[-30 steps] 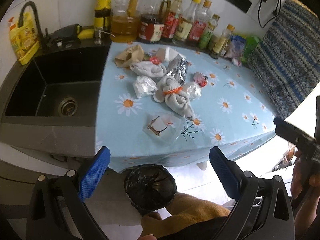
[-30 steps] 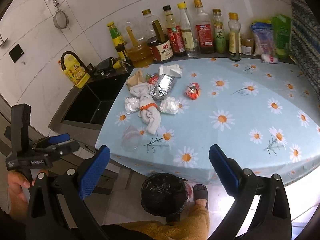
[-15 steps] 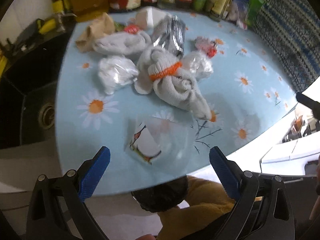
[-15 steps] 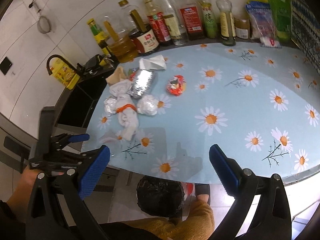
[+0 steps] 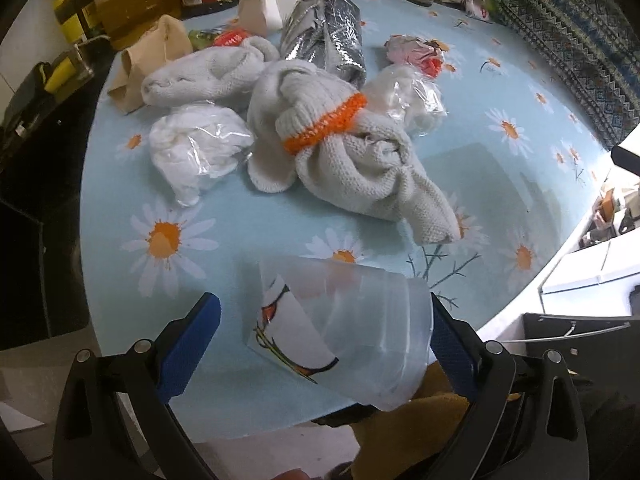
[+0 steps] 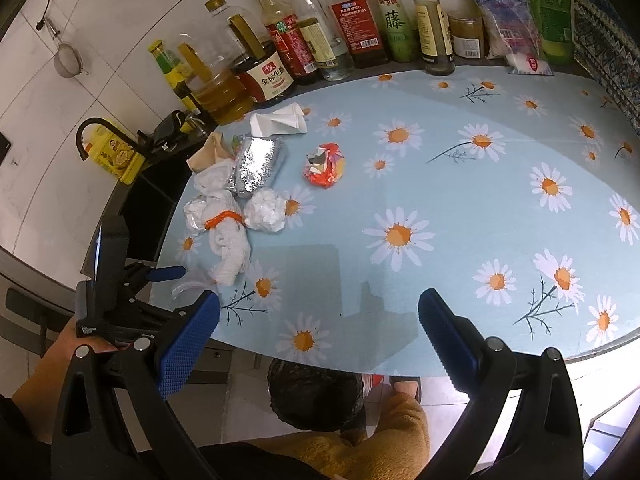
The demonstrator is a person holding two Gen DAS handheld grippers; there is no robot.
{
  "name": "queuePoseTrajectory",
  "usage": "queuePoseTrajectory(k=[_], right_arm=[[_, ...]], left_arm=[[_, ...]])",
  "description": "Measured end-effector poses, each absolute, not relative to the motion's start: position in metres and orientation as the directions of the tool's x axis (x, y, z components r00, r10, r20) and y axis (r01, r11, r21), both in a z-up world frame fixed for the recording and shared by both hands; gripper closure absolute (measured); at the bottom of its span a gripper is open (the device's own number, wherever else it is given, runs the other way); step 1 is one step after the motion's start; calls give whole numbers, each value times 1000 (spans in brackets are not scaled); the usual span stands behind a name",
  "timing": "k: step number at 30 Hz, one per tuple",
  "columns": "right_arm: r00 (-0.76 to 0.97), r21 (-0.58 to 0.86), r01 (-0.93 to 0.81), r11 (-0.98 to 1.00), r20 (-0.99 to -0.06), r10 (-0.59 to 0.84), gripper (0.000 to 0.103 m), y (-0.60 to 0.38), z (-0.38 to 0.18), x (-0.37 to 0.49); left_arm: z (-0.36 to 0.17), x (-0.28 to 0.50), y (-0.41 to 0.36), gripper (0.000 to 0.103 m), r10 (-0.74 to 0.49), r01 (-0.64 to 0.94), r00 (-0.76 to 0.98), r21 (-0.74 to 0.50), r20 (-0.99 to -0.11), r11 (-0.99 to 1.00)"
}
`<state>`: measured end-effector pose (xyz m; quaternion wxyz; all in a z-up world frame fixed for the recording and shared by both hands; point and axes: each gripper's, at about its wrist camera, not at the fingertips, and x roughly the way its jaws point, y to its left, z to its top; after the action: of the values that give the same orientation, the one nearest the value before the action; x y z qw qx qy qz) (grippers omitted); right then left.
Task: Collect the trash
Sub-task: 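Grasp the clear printed plastic cup with the left tool while the right tool grasps the red candy wrapper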
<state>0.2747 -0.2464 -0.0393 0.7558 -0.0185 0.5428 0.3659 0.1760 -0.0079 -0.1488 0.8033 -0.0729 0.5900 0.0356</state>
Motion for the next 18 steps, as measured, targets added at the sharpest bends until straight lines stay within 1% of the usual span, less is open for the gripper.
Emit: queuePoseTrajectory(k=[6,14,18], right_arm=[[136,372,-586,720,-831,539,5,-240,-39,282],[107,386,-617,686,-823,559,5,-225,-43,292],[97,376,-643,668,-824,558,5,-214,-46,301]], left_arm=[[-150,182,-14,29,8,-160,324,-47,-946,986],[-146,177,-2,31,-2,-219,352,-84,-936,972],[-141,171,1,31,9,-238,360,-83,-933,968]])
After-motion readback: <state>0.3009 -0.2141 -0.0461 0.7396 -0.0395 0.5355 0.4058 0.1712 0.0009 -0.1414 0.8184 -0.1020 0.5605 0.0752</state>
